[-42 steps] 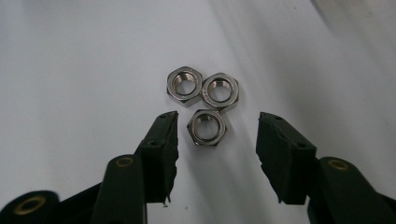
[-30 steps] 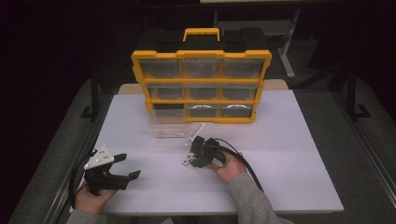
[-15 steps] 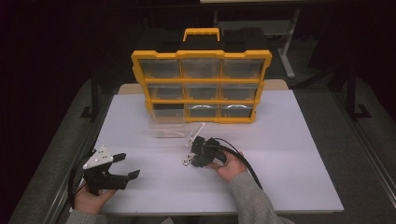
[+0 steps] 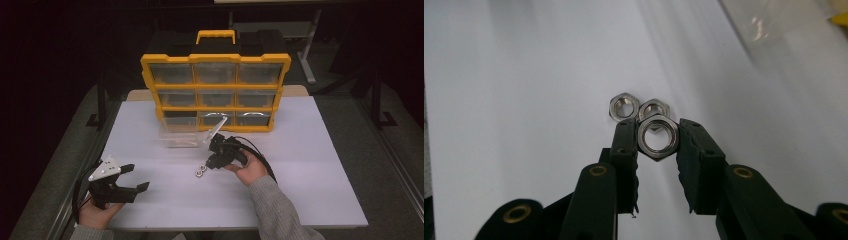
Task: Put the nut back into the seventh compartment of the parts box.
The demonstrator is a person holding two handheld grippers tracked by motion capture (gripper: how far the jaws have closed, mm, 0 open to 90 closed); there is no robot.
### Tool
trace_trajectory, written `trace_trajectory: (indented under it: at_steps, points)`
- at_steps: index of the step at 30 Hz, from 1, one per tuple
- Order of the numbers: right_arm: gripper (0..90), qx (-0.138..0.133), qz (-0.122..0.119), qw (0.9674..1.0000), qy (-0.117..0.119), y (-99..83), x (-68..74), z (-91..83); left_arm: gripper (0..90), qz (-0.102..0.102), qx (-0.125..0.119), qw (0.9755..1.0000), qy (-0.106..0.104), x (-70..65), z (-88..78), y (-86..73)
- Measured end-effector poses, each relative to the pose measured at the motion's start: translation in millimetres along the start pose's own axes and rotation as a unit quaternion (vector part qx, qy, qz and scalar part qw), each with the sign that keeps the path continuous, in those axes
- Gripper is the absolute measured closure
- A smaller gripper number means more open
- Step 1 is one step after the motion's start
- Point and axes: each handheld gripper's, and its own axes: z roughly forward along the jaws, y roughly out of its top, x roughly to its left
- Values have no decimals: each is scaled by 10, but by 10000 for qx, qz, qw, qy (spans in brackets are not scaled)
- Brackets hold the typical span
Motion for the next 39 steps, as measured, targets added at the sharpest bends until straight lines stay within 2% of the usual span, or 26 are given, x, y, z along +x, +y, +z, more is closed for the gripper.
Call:
trace_trajectory:
  at_steps: [8,11,12,17,21,32,39]
  points:
    - [692,-153,-35,9998,-74,211,-108,-232,172,-6,46,10000,-1,-1,-11,7]
    - [692,-210,33,9998,-50,300,-161,-298,174,44,1,10000,10,-6,-26,16]
    - [692,-249,-20,9997,-58,332,-187,-315,174,45,8,10000,18,-6,-32,19]
    - [692,-323,16,9994,-101,506,-252,-385,174,-11,-23,10000,1,5,-24,8]
    - [692,-301,-13,9994,-156,658,-291,-419,173,-34,10,10000,1,17,-22,5]
    - [692,-199,-133,9994,-230,1118,-362,-325,172,-54,3,10000,-2,27,-21,2]
    - [692,-101,-68,9996,-248,1253,-436,-143,172,-27,10,10000,-3,29,-21,6]
